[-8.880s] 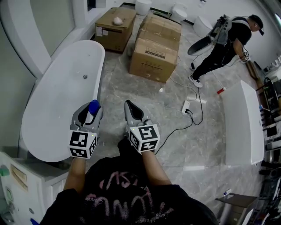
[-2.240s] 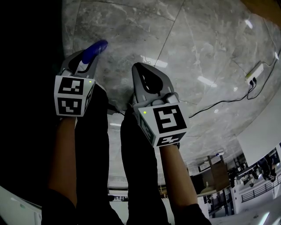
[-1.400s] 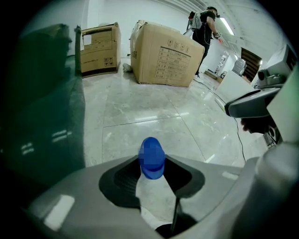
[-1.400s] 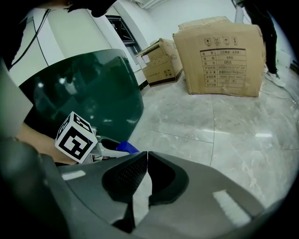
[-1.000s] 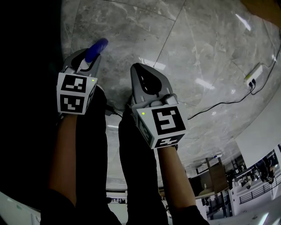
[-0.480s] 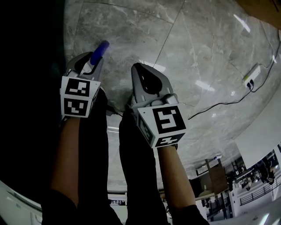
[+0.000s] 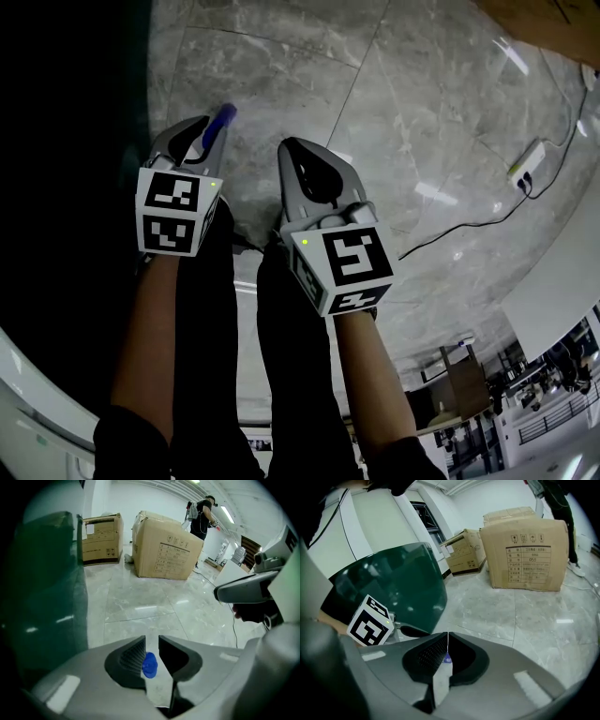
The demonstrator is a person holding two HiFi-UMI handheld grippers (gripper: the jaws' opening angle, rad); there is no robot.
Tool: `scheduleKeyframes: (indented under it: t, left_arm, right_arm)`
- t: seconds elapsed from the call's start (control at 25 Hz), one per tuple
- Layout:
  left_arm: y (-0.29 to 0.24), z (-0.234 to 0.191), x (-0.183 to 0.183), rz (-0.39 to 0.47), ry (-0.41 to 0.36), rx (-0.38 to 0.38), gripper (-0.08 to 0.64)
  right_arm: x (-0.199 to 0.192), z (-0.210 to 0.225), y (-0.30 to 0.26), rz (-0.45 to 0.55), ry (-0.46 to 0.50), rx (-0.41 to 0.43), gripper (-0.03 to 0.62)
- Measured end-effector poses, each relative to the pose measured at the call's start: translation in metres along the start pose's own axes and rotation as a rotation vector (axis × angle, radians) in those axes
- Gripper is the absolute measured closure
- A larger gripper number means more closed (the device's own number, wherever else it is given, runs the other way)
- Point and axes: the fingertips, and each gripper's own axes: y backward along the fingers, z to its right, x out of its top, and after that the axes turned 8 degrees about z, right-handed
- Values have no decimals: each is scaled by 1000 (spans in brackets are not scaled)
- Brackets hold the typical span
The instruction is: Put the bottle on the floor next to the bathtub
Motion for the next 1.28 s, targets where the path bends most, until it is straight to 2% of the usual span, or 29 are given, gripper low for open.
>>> scheduleKeyframes:
  t: [0.12, 0.56, 0.96, 1.28]
  left_arm:
    - [9, 2, 11, 13, 41, 5, 486]
    - [49, -4, 57, 66, 44, 30, 558]
    - [93, 3, 95, 101, 46, 18, 558]
    - [126, 4, 140, 173, 24, 32, 558]
  right_arm:
    - [11, -4, 5, 7, 6, 0, 568]
    - [59, -30, 26, 47, 19, -3, 568]
    - [116, -48, 58, 95, 60, -26, 569]
    - [160, -67, 73, 167, 70, -23, 569]
